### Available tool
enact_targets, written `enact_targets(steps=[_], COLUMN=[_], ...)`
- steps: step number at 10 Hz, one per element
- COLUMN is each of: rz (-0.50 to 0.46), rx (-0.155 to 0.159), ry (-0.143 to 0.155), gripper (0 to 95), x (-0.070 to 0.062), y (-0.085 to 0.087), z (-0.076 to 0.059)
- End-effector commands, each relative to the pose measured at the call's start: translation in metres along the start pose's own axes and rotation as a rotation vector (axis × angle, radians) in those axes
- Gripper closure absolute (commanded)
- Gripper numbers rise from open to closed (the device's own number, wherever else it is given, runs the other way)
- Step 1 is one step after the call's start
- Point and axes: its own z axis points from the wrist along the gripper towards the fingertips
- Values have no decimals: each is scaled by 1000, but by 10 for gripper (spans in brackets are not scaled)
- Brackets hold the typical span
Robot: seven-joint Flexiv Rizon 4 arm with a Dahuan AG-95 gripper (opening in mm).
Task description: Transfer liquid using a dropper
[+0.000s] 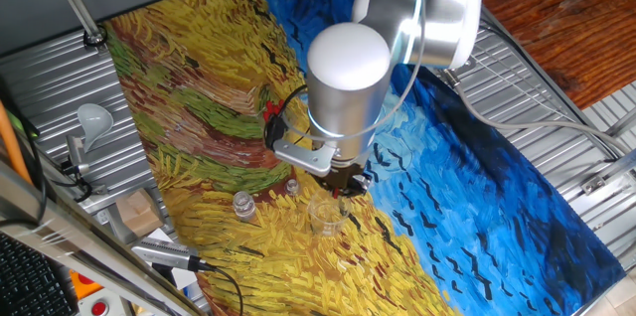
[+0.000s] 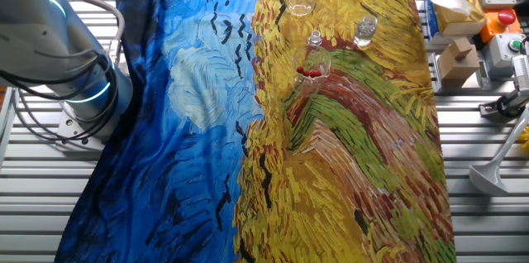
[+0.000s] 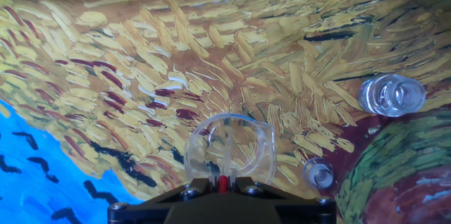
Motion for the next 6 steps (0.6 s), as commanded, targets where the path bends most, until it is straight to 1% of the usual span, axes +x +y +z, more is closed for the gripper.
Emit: enact_targets(steps=[1,4,5,6], rz=[0,6,7,13], rx=[1,5,2,7], ry=[-3,-7,-6,8], gripper=[950,950,950,950], x=[1,0,0,0], y=[-1,-2,-2,-2], z=[3,11,11,11])
